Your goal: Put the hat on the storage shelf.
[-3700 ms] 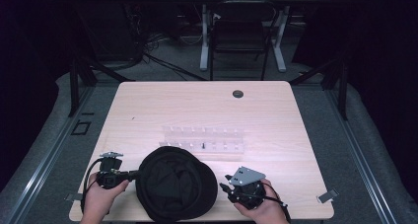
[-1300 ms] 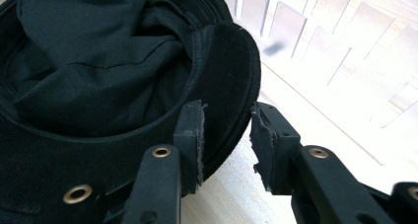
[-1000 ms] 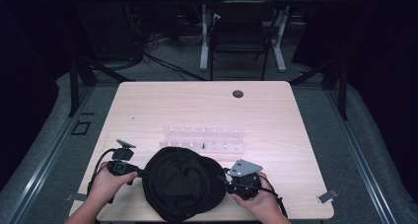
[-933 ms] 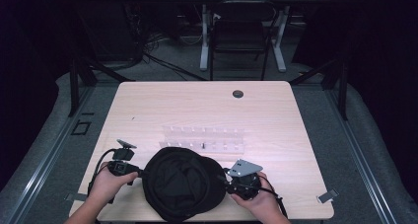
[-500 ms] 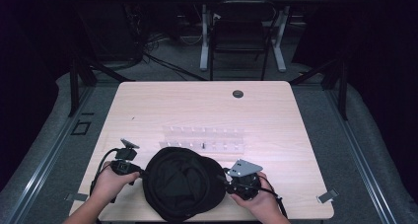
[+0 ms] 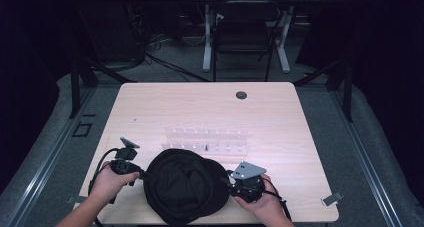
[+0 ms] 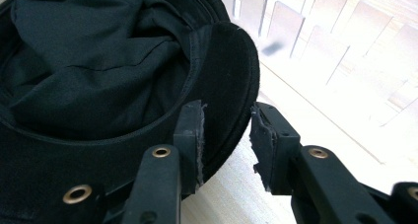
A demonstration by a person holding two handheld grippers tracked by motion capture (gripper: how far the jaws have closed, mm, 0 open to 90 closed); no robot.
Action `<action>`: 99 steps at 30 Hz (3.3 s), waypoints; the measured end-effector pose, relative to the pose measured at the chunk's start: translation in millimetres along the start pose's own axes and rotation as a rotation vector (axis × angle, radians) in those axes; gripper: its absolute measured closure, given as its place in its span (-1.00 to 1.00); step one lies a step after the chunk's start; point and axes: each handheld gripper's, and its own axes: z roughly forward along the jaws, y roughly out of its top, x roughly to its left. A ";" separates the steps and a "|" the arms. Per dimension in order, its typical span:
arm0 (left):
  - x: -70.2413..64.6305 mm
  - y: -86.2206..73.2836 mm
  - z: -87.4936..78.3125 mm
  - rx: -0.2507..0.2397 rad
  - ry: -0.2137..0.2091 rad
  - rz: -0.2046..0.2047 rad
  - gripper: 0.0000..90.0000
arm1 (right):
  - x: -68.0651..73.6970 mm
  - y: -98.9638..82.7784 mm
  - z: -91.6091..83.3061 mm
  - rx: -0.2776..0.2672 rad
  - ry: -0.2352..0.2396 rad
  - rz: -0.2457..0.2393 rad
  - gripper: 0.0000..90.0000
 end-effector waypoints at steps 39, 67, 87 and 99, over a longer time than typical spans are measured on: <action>-15.5 1.7 -47.7 -0.017 -0.234 -0.238 0.89 | -20.2 2.6 -34.8 0.001 -0.048 0.031 0.43; -31.8 8.2 -88.6 -0.116 -0.416 -0.234 0.90 | -31.0 -16.1 -40.0 0.008 -0.091 0.084 0.42; -47.6 11.4 -109.7 -0.138 -0.534 -0.218 0.90 | -33.7 -20.0 -37.7 0.017 -0.090 0.101 0.42; -58.6 15.8 -119.9 -0.162 -0.629 -0.204 0.90 | -35.0 -21.4 -37.1 0.019 -0.092 0.109 0.42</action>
